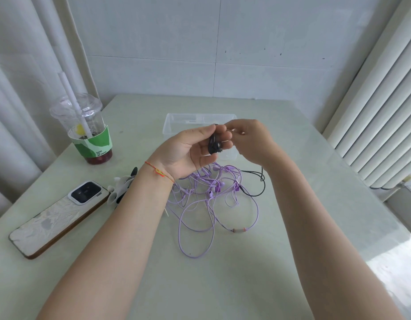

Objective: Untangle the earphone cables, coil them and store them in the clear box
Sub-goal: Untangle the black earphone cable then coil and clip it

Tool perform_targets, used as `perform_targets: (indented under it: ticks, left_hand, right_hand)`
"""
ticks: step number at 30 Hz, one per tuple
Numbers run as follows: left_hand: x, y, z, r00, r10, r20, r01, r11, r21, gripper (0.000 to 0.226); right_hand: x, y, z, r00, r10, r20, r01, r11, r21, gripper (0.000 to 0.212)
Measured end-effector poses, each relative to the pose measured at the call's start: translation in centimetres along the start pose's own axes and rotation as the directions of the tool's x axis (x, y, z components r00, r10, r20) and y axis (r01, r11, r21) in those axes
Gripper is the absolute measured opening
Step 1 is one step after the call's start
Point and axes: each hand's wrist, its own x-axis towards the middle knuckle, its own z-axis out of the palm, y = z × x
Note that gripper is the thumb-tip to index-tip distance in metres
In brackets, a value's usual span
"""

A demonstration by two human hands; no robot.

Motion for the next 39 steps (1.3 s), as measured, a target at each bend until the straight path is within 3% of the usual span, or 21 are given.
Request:
perform_targets:
  ticks: [3, 8, 16, 22, 28, 32, 34, 39]
  left_hand:
    - [0.2, 0.2, -0.3, 0.999, 0.047, -0.007, -0.047, 0.988, -0.148, 0.025]
    - [0.6, 0.2, -1.2, 0.991, 0.086, -0.102, -0.11, 0.961, -0.254, 0.023]
    - [0.7, -0.1, -1.3, 0.971, 0.092, -0.219, -0.078, 0.995, 0.07, 0.015]
    - [0.6, -0.1, -1.2, 0.976, 0.066, -0.208, 0.0, 0.953, 0.303, 0.018]
    - [0.6, 0.0, -1.2, 0.98, 0.006, -0.199, 0.045, 0.967, 0.251, 0.025]
    - [0.9, 0.0, -1.1, 0.961, 0.001, -0.277, 0.038, 0.99, 0.138, 0.028]
    - [0.8, 0.1, -1.2, 0.964, -0.006, -0.268, 0.039, 0.992, 0.117, 0.028]
    - [0.6, -0.2, -0.8, 0.98, -0.018, -0.2, 0.072, 0.961, 0.266, 0.03]
  right_hand:
    - [-0.3, -0.2, 0.1, 0.996, 0.013, 0.092, -0.008, 0.999, -0.049, 0.03]
    - [-0.4, -0.8, 0.0, 0.978, 0.029, 0.206, -0.005, 0.993, -0.117, 0.018]
    - [-1.3, -2.1, -0.4, 0.946, -0.002, 0.325, 0.083, 0.968, -0.235, 0.017]
    - [-1.5, -2.4, -1.3, 0.962, -0.014, 0.272, 0.085, 0.965, -0.249, 0.018]
    - [-1.4, -2.2, -1.8, 0.973, -0.056, 0.224, 0.095, 0.981, -0.17, 0.009]
    - [-1.5, -2.4, -1.8, 0.946, -0.055, 0.32, 0.108, 0.983, -0.151, 0.006]
    - [-1.6, -2.6, -1.8, 0.952, -0.059, 0.301, 0.101, 0.987, -0.126, 0.007]
    - [-1.5, -2.6, -1.5, 0.968, -0.106, 0.227, 0.125, 0.99, -0.072, 0.008]
